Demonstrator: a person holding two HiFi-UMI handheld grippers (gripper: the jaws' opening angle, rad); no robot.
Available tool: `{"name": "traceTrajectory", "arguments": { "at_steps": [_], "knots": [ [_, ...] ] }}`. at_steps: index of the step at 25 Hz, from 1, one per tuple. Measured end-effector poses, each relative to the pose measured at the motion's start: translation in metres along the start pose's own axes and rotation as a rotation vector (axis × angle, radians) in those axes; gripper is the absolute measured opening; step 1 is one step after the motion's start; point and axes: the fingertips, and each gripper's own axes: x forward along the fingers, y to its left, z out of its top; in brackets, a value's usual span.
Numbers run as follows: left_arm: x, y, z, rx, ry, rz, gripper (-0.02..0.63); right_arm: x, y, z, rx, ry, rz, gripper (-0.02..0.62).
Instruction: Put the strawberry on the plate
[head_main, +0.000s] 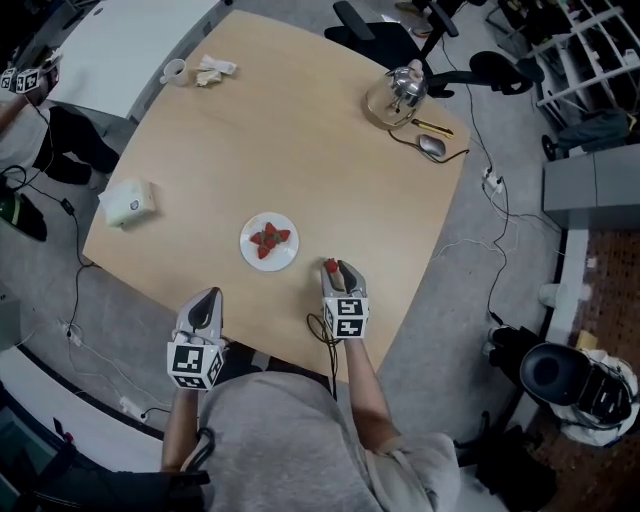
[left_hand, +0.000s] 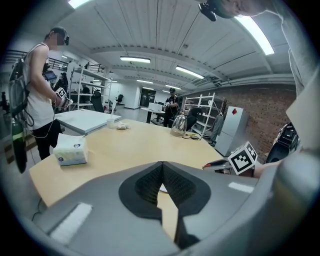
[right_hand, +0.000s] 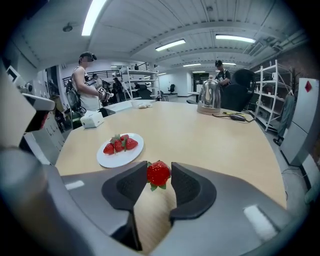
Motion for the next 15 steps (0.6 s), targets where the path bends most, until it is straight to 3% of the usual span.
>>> {"name": "traceTrajectory", "arguments": {
  "at_steps": [15],
  "knots": [
    [-0.044,0.045,-0.012,-0.067,-0.031,0.138,0.02,0.032,0.074,0.026,-0.15,0.004,0.153,0.155]
  ]
}}
